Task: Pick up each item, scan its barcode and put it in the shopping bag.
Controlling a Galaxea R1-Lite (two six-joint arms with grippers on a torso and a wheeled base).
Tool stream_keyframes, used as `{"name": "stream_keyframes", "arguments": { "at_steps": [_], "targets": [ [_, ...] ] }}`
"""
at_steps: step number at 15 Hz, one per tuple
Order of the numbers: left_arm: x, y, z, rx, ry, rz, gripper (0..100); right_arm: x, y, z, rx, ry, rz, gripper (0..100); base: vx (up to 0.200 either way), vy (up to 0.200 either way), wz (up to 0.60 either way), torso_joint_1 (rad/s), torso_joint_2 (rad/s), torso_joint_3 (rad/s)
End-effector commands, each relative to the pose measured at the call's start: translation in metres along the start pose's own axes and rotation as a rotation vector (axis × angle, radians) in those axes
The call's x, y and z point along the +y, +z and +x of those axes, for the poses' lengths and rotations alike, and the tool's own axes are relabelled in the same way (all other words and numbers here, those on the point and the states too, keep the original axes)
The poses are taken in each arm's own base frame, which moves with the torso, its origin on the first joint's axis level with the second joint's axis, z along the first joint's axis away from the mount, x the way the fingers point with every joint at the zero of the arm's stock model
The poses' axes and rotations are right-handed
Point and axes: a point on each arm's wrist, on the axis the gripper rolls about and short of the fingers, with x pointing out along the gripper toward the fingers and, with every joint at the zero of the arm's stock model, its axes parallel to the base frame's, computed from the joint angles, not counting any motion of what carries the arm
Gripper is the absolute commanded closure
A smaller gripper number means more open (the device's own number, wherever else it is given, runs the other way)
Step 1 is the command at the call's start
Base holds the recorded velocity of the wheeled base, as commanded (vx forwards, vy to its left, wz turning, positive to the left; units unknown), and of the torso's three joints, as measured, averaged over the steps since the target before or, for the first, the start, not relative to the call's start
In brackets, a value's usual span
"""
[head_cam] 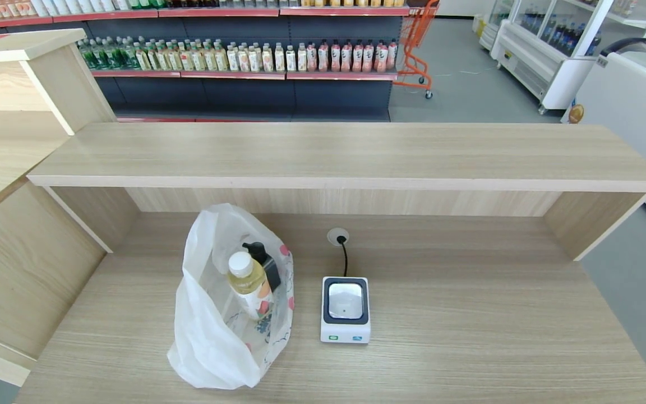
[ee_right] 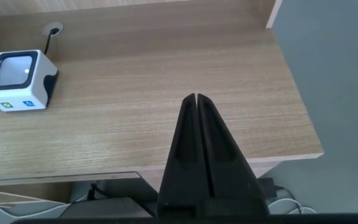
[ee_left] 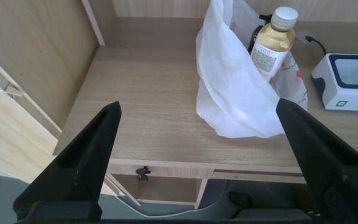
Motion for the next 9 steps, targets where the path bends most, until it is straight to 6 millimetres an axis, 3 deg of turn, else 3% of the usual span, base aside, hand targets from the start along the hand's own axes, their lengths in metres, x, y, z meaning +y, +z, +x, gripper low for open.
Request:
{"name": "stream_keyframes", "arguments": {
  "at_steps": [1,9],
  "targets": [
    [0.0,0.0,0.0,0.0,0.0,0.0,0,0.0,0.0001,0.0002,0.003,0.001,0.0,100,0.0,0.0,0.0,0.0,0.0,0.0],
    [0.0,0.0,0.0,0.0,0.0,0.0,0,0.0,0.0001,0.0002,0.003,0.001,0.0,100,0.0,0.0,0.0,0.0,0.0,0.0]
  ]
}}
